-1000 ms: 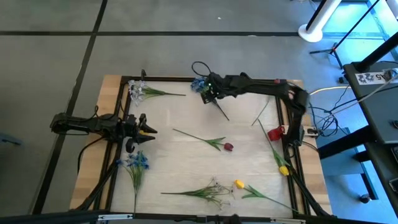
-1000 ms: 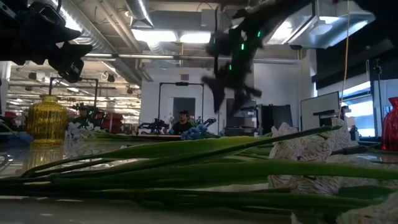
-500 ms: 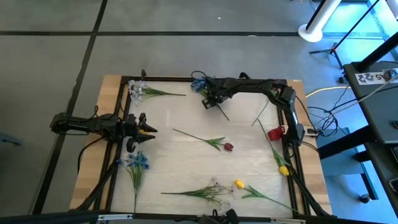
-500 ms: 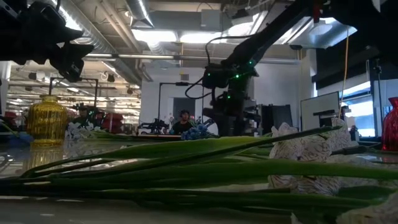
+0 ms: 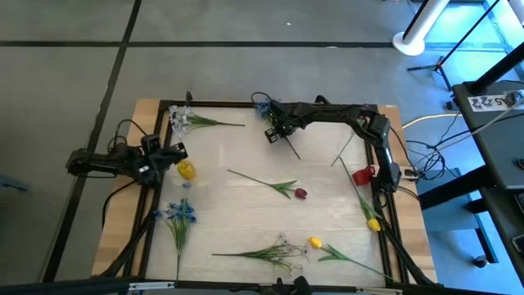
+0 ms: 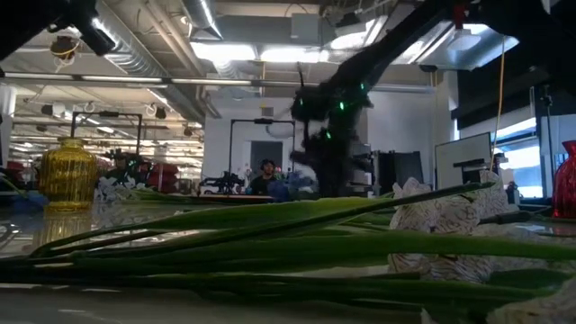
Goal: Sort flowers into vase by color
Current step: Put the top blue flower into the red vase
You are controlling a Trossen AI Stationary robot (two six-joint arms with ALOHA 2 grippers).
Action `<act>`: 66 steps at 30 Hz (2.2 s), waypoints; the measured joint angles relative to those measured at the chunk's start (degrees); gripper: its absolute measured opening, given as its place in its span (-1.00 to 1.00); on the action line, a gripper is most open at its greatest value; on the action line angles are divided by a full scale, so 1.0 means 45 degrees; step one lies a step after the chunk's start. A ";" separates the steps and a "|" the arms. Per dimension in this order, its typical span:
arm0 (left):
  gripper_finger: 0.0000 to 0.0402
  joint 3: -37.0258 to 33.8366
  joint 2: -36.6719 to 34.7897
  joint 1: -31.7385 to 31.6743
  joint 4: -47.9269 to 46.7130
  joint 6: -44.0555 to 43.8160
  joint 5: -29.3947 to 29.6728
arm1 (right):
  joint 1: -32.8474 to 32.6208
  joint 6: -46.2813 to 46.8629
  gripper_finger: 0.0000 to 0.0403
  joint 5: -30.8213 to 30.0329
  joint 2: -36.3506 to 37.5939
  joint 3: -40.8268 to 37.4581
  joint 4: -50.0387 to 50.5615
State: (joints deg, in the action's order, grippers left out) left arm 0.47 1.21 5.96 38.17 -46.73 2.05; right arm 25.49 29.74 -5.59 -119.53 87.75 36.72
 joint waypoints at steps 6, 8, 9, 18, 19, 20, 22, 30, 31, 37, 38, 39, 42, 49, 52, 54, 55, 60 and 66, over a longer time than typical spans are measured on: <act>-0.28 0.0621 0.0380 0.0025 -0.0043 -0.0841 0.0052 | -0.1483 -0.0456 -0.88 -0.0550 0.1930 0.1965 -0.0198; -0.28 0.1121 0.0934 0.0029 -0.0084 -0.0227 0.0047 | -0.2267 -0.0744 -0.93 -0.0784 0.2459 0.2647 -0.0109; -0.28 0.1444 0.1315 0.0029 -0.0086 0.0246 0.0014 | -0.2720 -0.0817 -0.93 -0.0882 0.2750 0.3041 -0.0168; -0.28 0.4031 0.6138 0.0029 -0.0082 0.3129 -0.0103 | -0.7204 -0.1127 -0.87 -0.3882 0.4361 0.5432 -0.0127; -0.28 0.4251 0.6691 0.0029 0.0011 0.3125 -0.0140 | -0.7560 -0.1213 -0.88 -0.4203 0.4534 0.5496 -0.0136; -0.28 0.4467 0.7228 0.0029 0.0055 0.3121 -0.0247 | -0.7865 -0.1253 -0.90 -0.4383 0.4713 0.5528 -0.0182; -0.28 0.4995 0.8361 0.0086 0.0320 0.3110 -0.0421 | -0.8313 -0.1271 -0.93 -0.4510 0.5001 0.5531 -0.0206; -0.28 0.8423 1.2951 0.0876 0.0616 0.5793 -0.0415 | -0.8651 -0.3073 -0.89 -0.3422 0.5681 0.5517 -0.1880; -0.28 0.8808 1.3468 0.0884 0.0571 0.6153 -0.0200 | -0.8650 -0.3382 -0.90 -0.3188 0.5814 0.5525 -0.2188; -0.28 1.1125 1.6200 0.0874 0.0615 0.7887 0.0944 | -0.8684 -0.4104 -0.90 -0.2603 0.6518 0.5526 -0.2329; -0.28 1.1442 1.6562 0.0874 0.0611 0.8265 0.1112 | -0.8684 -0.4099 -0.90 -0.2598 0.6556 0.5526 -0.2334; -0.28 1.1756 1.6912 0.0879 0.0561 0.8643 0.1306 | -0.8680 -0.4104 -0.90 -0.2580 0.6568 0.5526 -0.2339; -0.28 1.2574 1.7737 0.0879 0.0540 0.9432 0.1964 | -0.8672 -0.4104 -0.90 -0.2296 0.6532 0.5526 -0.2162; -0.28 1.3345 1.8364 0.0836 0.0590 0.9507 0.2786 | -0.8674 -0.4803 -0.90 -0.2285 0.6530 0.5521 -0.1735; -0.28 1.3393 1.8360 0.0826 0.0732 0.9456 0.2821 | -0.8671 -0.5055 -0.89 -0.2653 0.6519 0.5521 -0.1796; -0.28 1.3396 1.8360 0.0826 0.1119 0.9438 0.2826 | -0.8668 -0.5067 -0.88 -0.3248 0.6473 0.5448 -0.1863; -0.28 1.3396 1.8362 0.0848 0.1339 0.9414 0.2820 | -0.8664 -0.5061 -0.88 -0.3461 0.6451 0.5383 -0.1889; -0.28 1.3406 1.8360 0.0884 0.1861 0.8764 0.2716 | -0.8660 -0.5061 -0.88 -0.3521 0.6363 0.5019 -0.2664; -0.45 1.3406 1.8360 0.1007 0.1663 0.8293 0.2743 | -0.8679 -0.4948 -0.87 -0.3419 0.6335 0.4516 -0.2775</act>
State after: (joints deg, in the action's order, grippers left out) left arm 60.80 83.83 10.49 45.65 -9.41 14.39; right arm -13.56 7.47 -20.97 -91.02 108.07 24.23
